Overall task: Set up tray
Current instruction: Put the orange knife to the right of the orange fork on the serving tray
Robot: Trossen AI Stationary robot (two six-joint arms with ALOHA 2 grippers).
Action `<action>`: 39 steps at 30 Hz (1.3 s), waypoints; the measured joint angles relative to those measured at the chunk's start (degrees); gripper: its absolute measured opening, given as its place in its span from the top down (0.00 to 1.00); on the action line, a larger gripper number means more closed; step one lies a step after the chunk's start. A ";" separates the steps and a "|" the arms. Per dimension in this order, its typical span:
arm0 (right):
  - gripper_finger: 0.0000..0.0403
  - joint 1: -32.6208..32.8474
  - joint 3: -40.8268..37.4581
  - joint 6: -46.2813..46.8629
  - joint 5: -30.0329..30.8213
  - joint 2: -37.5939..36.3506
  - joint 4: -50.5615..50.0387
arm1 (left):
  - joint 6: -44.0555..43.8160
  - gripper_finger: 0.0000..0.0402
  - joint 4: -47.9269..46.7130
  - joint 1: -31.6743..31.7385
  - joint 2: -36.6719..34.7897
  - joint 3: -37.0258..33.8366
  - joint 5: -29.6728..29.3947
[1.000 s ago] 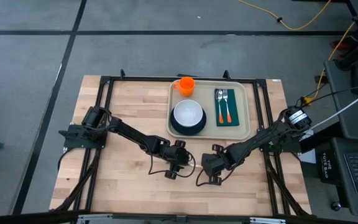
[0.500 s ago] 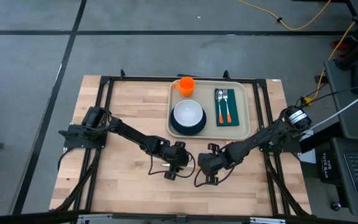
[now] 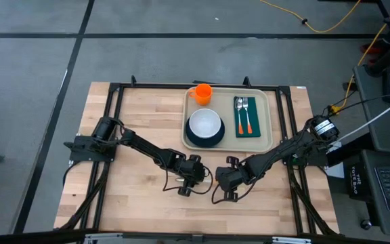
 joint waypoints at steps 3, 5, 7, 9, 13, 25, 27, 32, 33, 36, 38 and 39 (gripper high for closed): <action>0.74 0.00 -0.02 0.02 -0.02 0.00 -0.12 | 0.72 0.72 -0.02 0.09 0.17 0.07 -0.06; 0.74 0.00 -0.02 0.03 0.00 0.00 -0.15 | 0.81 0.75 0.16 0.11 0.21 0.07 -0.06; 0.74 0.00 -0.02 0.11 0.02 0.00 -0.17 | 0.89 0.78 0.24 0.11 0.23 0.07 -0.06; 0.74 0.00 -0.02 0.07 -0.02 0.00 -0.16 | 1.52 0.81 0.24 0.11 0.27 0.09 -0.06; 0.74 0.10 -0.02 -0.10 -0.47 0.00 0.20 | 1.67 0.87 0.33 0.15 0.32 0.11 -0.09; 0.74 -0.01 -0.02 -0.09 -0.11 0.00 -0.04 | 1.91 0.99 0.01 0.11 0.36 0.11 -0.02; 0.74 -0.02 -0.02 -0.11 -0.11 0.00 -0.07 | 1.90 0.99 -0.02 0.11 0.36 0.11 -0.02; 0.74 0.02 1.23 -0.29 -0.11 0.00 -2.59 | 2.76 0.99 -0.41 0.11 0.38 0.25 -0.02; 0.74 0.02 1.96 -0.29 -0.11 0.00 -3.32 | 2.80 0.99 -1.06 0.11 0.42 0.58 -0.02; 0.74 0.10 4.24 -1.72 0.39 0.00 -6.41 | 3.57 0.99 -5.31 0.10 0.56 2.49 -0.74; 0.74 0.30 5.64 -3.21 2.10 0.00 -6.81 | 4.29 0.99 -9.64 0.02 0.60 4.33 -2.48; 0.74 0.32 6.19 -4.03 2.97 0.00 -6.82 | 4.48 0.99 -11.94 0.02 0.65 5.37 -3.00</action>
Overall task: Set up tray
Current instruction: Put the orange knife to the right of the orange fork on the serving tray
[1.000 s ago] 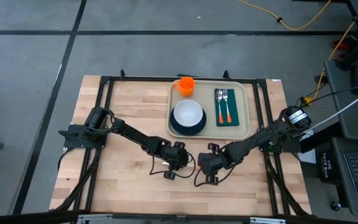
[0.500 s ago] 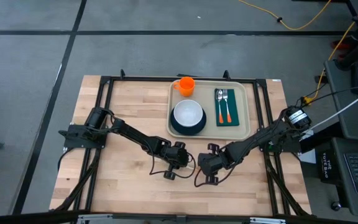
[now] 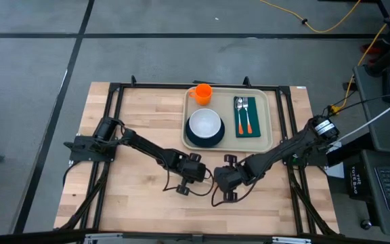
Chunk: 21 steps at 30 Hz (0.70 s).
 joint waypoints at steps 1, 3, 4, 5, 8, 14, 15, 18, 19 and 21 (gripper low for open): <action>0.74 0.16 0.52 -0.53 0.71 0.00 -0.33 | 0.42 0.99 -2.37 0.05 0.00 0.87 -0.34; 0.74 0.69 1.60 -0.89 2.53 0.00 -2.03 | 1.77 0.99 -5.65 0.40 0.09 2.37 -0.53; 0.74 1.05 2.13 -0.78 4.11 0.00 -3.24 | 2.30 0.99 -6.86 0.57 0.11 3.14 -0.55; 0.74 1.50 2.67 -0.41 5.57 0.00 -4.73 | 2.85 0.99 -8.16 0.81 0.11 3.82 -0.55; 0.74 3.21 4.38 0.86 9.23 0.00 -7.88 | 3.42 0.99 -11.18 1.82 0.11 5.17 -0.49; 0.74 7.38 5.72 1.21 13.97 0.00 -8.50 | 5.21 0.99 -10.62 3.55 -1.42 5.49 0.00; 0.74 8.10 5.72 1.41 14.84 0.00 -8.69 | 5.75 0.99 -10.79 3.66 -2.02 5.50 0.05; 0.74 10.00 5.63 2.63 17.81 0.00 -8.90 | 7.29 0.99 -10.83 3.72 -4.14 5.50 0.34; 0.74 10.61 5.59 2.74 19.05 0.00 -9.03 | 7.69 1.00 -10.82 3.76 -4.94 5.50 0.75; 0.74 11.61 5.59 2.72 21.66 0.00 -9.01 | 8.83 1.00 -10.92 4.09 -6.51 5.50 2.26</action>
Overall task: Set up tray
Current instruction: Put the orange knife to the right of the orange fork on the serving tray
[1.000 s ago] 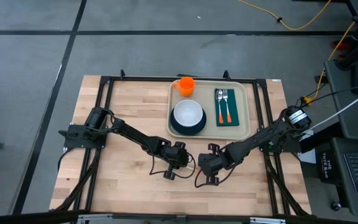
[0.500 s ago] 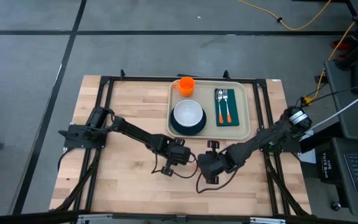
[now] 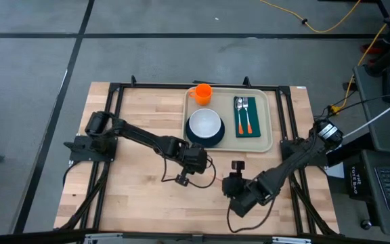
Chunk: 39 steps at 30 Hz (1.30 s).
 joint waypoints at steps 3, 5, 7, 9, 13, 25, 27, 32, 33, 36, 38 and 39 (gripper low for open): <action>0.74 0.77 0.00 0.16 3.06 0.00 0.15 | 1.80 1.00 -1.67 1.32 -2.64 0.02 4.11; 0.74 0.88 0.04 1.09 3.95 0.00 0.49 | 1.81 1.00 -3.38 2.43 -4.92 0.02 5.42; 0.74 0.88 0.54 1.80 4.37 0.00 0.57 | 1.01 1.00 -4.34 3.53 -7.04 0.07 5.98; 0.74 0.88 1.16 2.10 4.50 0.00 1.24 | 0.99 1.00 -5.46 4.41 -8.87 0.09 6.75; 0.74 0.88 2.22 1.24 6.24 0.00 1.70 | 1.01 1.00 -6.53 5.45 -11.45 0.09 8.19; 0.74 0.86 2.51 1.94 10.83 0.00 2.24 | 2.06 1.00 -14.91 4.87 -12.25 0.09 3.61; 0.74 0.85 2.51 2.97 12.28 0.00 2.82 | 2.11 1.00 -14.92 3.94 -12.25 0.09 0.72; 0.74 -0.57 2.51 -0.77 12.01 0.00 7.34 | 4.08 1.00 -16.08 0.43 -12.25 0.09 -7.40; 0.74 -0.98 2.49 -2.64 11.36 0.00 8.87 | 4.09 1.00 -16.12 -0.28 -12.25 0.09 -9.10; 0.74 -2.72 2.49 -8.04 8.24 0.00 13.38 | 3.77 1.00 -16.11 -2.06 -12.25 0.09 -13.47; 0.74 -4.24 2.49 -10.96 5.56 0.00 15.67 | 3.05 1.00 -16.11 -3.19 -12.25 0.09 -16.21; 0.74 -5.09 2.49 -12.01 4.46 0.00 16.46 | 2.67 1.00 -16.11 -3.74 -12.25 0.09 -17.32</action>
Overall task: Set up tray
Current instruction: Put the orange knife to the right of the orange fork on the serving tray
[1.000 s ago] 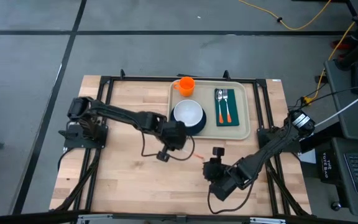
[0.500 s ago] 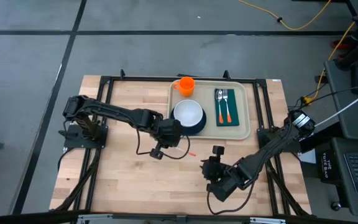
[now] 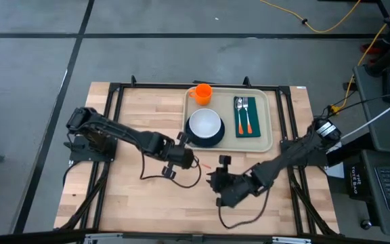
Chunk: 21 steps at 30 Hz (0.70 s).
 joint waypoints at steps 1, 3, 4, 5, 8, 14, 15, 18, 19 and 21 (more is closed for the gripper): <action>0.74 -0.90 0.00 -0.60 -0.87 0.00 0.70 | -0.50 1.00 0.00 -0.60 0.00 0.00 -1.12; 0.74 -2.85 0.00 -1.70 -1.98 0.00 1.60 | -1.04 1.00 0.00 -1.54 0.00 0.00 -2.78; 0.74 -3.80 0.00 -2.08 -2.31 0.00 1.85 | -1.05 1.00 0.00 -1.93 0.00 0.00 -3.28; 0.74 -4.73 -0.02 -2.90 -2.39 0.00 2.34 | -1.05 1.00 -0.01 -2.28 0.00 0.00 -3.82; 0.74 -7.25 -0.04 -5.03 -4.65 0.00 4.39 | -1.09 1.00 -0.06 -2.98 0.01 0.00 -5.85; 0.74 -11.23 -0.04 -7.96 -12.03 0.00 8.29 | -1.20 1.00 -0.28 -3.11 0.02 0.00 -6.38; 0.74 -11.81 -0.04 -8.12 -12.03 0.00 8.12 | -1.20 1.00 -0.28 -3.11 0.02 0.00 -6.40; 0.74 -13.20 -0.04 -9.73 -12.18 0.00 7.98 | -1.21 1.00 -0.26 -3.11 0.02 0.00 -6.43; 0.74 -13.59 -0.04 -10.46 -12.20 0.00 8.16 | -1.22 1.00 -0.26 -3.11 0.03 0.00 -6.44; 0.74 -14.18 -0.04 -10.53 -12.28 0.00 8.57 | -1.22 1.00 -0.24 -3.11 0.04 0.00 -6.41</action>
